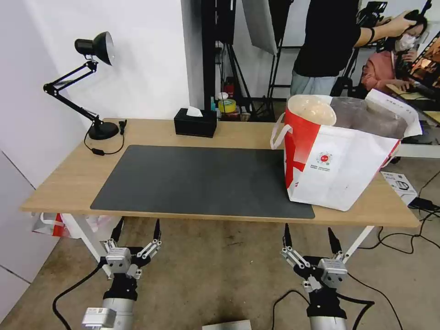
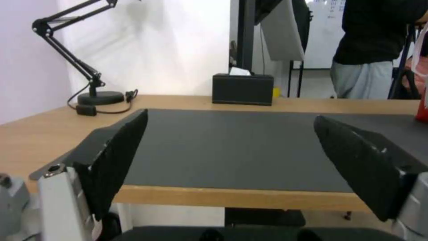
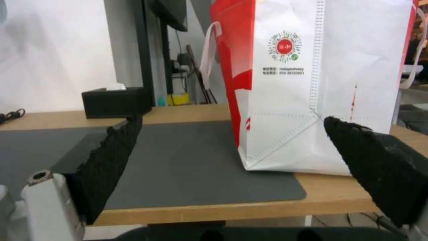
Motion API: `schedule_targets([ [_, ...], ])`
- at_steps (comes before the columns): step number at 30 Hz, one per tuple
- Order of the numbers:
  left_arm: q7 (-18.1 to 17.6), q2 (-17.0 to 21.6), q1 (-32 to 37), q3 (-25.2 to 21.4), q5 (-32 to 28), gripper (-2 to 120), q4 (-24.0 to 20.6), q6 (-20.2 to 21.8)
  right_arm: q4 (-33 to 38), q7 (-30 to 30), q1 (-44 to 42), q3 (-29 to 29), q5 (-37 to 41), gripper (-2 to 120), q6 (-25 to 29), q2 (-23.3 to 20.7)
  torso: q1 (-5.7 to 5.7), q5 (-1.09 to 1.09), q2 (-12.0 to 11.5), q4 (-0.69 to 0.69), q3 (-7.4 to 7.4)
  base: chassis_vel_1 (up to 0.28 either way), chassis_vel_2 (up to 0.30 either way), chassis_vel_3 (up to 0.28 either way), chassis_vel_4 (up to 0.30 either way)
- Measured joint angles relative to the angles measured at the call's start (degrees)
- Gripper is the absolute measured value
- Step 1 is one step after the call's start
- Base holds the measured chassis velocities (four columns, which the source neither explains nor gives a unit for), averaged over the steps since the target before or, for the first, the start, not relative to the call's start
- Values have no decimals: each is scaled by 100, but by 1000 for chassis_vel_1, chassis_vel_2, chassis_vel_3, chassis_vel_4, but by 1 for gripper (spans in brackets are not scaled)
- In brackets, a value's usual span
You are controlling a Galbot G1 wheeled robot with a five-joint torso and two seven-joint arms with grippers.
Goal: Pick up the trash from the table and place it into the takeout bag.
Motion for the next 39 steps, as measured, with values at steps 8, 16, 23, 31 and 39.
schedule_targets([
  [8, -3, 1, 0, 0, 1, 100, 1, -5, 0, 0, 0, 0, 0, 100, 0, 0, 0, 0, 0, 0, 0, 0, 0, 0, 0],
  [16, -7, 1, 0, 0, 1, 100, 1, -5, 0, 0, 0, 0, 0, 100, 0, 0, 0, 0, 0, 0, 0, 0, 0, 0, 0],
  [23, -10, 0, 0, 0, 1, 100, 1, -5, 0, 0, 0, 0, 0, 100, 0, 0, 0, 0, 0, 0, 0, 0, 0, 0, 0],
  [31, -11, -1, 0, 0, 0, 100, -2, -5, 0, 0, 1, 0, 0, 100, 0, 0, 0, 0, 0, 0, 0, 0, 0, 0, 0],
  [39, -12, -1, -1, 0, 0, 100, -4, -5, 0, 0, 0, 0, 0, 100, 0, 0, 0, 0, 0, 0, 0, 0, 0, 0, 0],
])
